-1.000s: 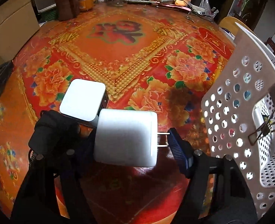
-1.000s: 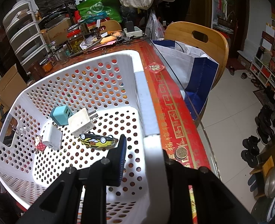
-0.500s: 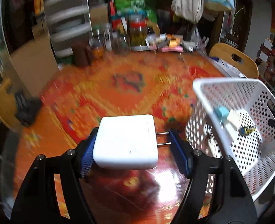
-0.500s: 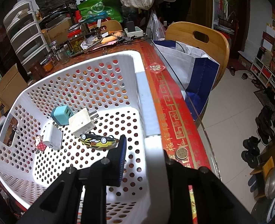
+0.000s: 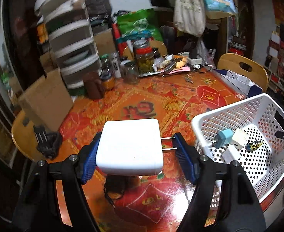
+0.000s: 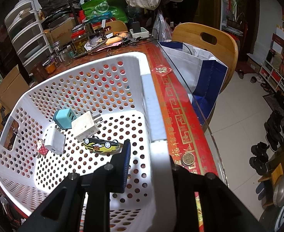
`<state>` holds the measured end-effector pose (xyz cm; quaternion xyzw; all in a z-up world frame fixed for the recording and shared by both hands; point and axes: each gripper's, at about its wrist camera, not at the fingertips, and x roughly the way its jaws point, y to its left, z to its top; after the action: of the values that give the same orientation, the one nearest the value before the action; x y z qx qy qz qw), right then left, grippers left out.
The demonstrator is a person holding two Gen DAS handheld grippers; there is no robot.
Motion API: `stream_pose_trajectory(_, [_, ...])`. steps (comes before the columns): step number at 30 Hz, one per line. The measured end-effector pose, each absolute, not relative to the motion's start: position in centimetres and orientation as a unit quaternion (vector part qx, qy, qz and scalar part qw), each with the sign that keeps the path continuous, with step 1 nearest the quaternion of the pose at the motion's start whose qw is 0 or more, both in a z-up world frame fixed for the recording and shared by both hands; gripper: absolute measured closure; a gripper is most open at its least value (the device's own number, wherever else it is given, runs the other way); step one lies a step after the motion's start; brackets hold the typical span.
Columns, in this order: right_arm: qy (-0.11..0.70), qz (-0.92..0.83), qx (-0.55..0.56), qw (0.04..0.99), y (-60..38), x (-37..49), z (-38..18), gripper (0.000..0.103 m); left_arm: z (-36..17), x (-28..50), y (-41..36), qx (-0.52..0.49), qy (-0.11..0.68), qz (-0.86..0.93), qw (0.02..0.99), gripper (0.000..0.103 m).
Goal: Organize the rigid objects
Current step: 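Lower the large white charger into the basket and open the left tool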
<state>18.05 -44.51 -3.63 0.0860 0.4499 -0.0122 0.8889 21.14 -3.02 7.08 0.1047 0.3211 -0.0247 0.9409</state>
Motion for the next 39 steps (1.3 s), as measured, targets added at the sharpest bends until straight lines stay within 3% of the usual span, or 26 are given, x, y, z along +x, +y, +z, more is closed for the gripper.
stream_pose_trajectory(9, [0.450,-0.012,0.085,0.889,-44.5,18.1,-3.6,0.080,8.1,20.4,-13.5,0.177,0.370,-0.150,0.900,0.033])
stream_pose_trajectory(19, [0.449,-0.011,0.088,0.889,-44.4,18.0,-3.6,0.080,1.7,20.8,-26.1,0.277,0.458,-0.244,0.808,0.033])
stream_pose_trajectory(27, [0.449,-0.009,0.086,0.890,-44.3,18.0,-3.6,0.080,-1.8,21.7,-28.7,0.337,0.484,-0.251,0.768,0.033])
stream_pose_trajectory(39, [0.448,-0.003,0.086,0.890,-44.4,18.0,-3.7,0.079,-4.2,23.4,-29.1,0.345,0.522,-0.266,0.734,0.033])
